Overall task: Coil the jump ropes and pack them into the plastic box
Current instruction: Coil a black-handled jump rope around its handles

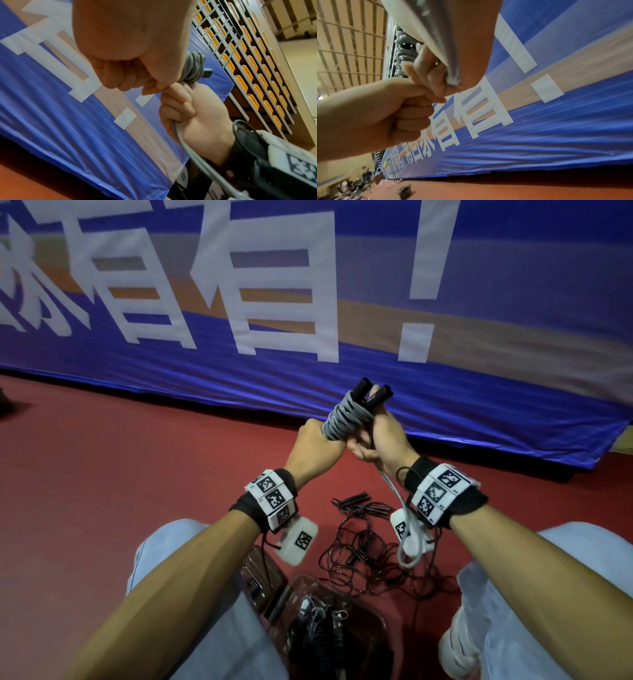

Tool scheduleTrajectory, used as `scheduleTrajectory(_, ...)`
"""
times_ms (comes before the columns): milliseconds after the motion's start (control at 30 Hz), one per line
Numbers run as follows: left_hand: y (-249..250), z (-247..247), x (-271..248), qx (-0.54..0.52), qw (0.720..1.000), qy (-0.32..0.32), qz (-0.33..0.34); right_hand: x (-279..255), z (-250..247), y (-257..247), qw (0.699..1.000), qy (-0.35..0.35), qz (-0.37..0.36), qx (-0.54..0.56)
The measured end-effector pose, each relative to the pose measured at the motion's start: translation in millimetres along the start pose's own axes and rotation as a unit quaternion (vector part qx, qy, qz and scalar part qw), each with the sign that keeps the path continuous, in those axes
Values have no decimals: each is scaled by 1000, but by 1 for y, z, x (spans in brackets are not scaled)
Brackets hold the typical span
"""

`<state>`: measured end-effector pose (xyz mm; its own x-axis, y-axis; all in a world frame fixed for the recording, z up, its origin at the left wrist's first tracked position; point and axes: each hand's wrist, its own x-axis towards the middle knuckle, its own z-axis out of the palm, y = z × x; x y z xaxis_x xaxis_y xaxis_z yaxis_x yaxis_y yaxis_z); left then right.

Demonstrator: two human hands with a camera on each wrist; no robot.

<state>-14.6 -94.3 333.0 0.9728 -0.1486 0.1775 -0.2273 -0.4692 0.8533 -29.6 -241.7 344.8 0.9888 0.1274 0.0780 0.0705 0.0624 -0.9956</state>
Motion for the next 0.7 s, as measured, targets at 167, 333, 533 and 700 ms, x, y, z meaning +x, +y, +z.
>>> scheduleTrajectory(167,-3,11,6,-4,992,66,-103,7,10,20,977,120,1,-174)
scheduleTrajectory(333,-11,12,12,84,979,67,-175,-1,33,39,939,98,5,-331)
scheduleTrajectory(533,-6,9,10,291,945,44,-142,-11,18,35,881,44,-29,-471)
scheduleTrajectory(700,-11,7,9,419,902,-12,-103,-12,-4,20,792,7,-96,-603)
